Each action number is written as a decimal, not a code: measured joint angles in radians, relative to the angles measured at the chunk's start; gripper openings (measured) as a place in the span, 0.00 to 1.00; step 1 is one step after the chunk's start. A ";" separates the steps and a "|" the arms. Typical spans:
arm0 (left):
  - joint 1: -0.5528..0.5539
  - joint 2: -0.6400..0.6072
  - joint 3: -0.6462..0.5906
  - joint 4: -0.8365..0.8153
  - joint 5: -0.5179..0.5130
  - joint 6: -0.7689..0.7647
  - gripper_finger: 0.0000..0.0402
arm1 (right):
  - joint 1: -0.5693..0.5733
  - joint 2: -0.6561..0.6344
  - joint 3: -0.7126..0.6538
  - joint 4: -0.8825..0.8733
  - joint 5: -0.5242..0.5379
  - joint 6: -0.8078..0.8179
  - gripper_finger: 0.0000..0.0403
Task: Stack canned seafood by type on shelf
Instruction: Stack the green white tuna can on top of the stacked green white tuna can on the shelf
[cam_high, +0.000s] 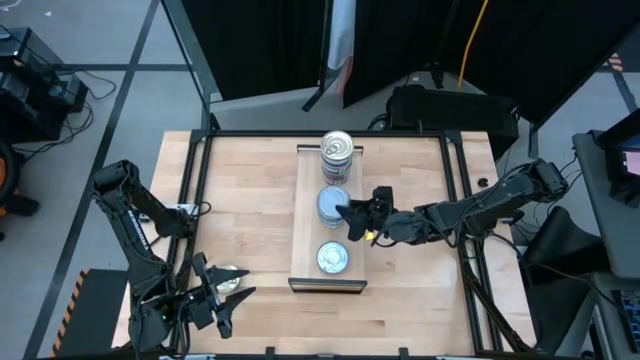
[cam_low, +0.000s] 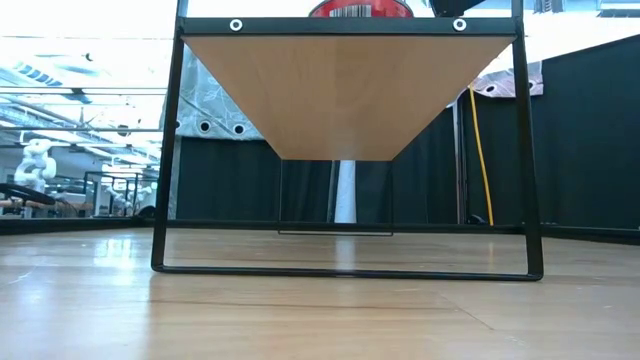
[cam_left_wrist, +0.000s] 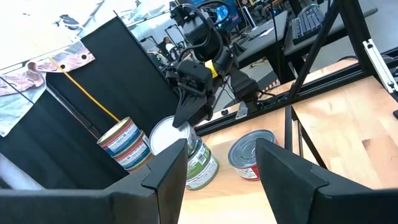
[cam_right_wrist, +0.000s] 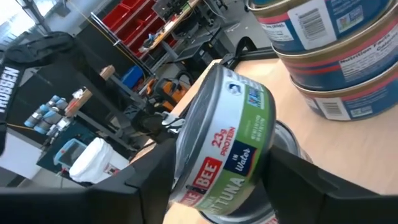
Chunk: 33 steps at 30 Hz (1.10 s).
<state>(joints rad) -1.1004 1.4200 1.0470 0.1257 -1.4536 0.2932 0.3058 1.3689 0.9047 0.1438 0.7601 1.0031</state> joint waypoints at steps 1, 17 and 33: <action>0.000 0.000 0.000 0.000 0.000 0.000 0.48 | 0.000 0.000 0.000 -0.006 0.000 -0.001 0.56; 0.000 0.000 0.000 -0.001 0.000 0.000 0.48 | 0.000 0.000 0.000 -0.022 -0.008 -0.105 0.82; 0.000 0.000 0.000 -0.004 0.000 0.000 0.48 | 0.004 0.000 -0.001 -0.055 -0.033 -0.245 0.82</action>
<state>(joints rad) -1.1003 1.4200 1.0470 0.1222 -1.4536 0.2935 0.3097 1.3689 0.9039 0.0891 0.7268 0.7577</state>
